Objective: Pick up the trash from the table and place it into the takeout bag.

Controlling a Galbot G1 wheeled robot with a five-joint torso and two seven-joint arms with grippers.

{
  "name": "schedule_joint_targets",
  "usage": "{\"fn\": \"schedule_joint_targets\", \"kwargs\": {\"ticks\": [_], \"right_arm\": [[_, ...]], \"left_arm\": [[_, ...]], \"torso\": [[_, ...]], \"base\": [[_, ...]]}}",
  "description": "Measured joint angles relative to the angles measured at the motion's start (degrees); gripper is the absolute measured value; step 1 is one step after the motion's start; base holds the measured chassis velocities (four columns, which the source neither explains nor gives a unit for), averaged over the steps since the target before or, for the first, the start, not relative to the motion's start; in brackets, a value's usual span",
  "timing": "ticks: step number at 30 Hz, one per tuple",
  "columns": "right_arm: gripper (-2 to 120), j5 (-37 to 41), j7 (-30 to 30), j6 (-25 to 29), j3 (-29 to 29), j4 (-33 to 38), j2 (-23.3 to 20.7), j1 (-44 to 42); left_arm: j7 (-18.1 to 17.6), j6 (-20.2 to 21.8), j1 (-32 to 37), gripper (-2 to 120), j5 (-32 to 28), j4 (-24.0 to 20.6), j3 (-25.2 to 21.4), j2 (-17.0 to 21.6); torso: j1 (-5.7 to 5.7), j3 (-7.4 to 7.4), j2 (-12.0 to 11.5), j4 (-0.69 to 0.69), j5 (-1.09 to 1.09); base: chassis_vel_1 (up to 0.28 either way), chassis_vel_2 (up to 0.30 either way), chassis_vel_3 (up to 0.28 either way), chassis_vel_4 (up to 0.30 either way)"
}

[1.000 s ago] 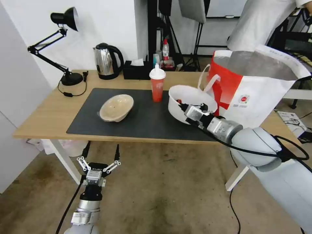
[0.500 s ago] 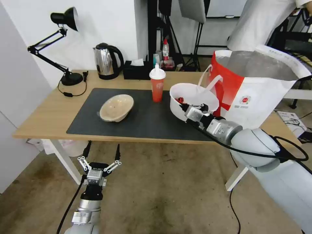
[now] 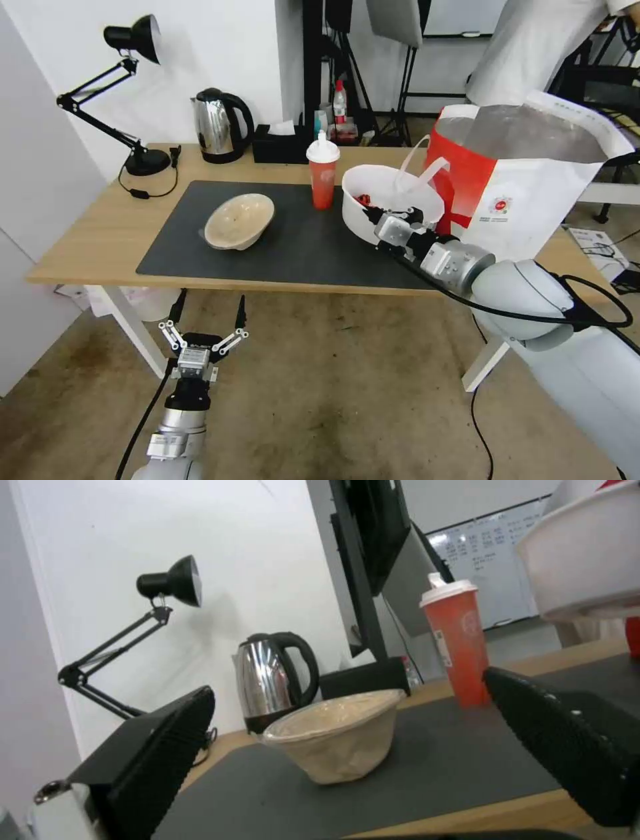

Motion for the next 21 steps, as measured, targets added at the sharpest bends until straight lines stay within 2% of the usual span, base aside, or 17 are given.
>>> {"fn": "schedule_joint_targets", "kwargs": {"ticks": [21], "right_arm": [[0,3.43,-0.01,-0.14,-1.73,4.27,0.20,3.40]], "left_arm": [[0.00,0.16,-0.18,100,-0.02,0.25,-0.13,-0.03]], "torso": [[0.00,0.00,0.00,0.00,0.00]], "base": [[0.000,0.000,0.000,0.000]]}}
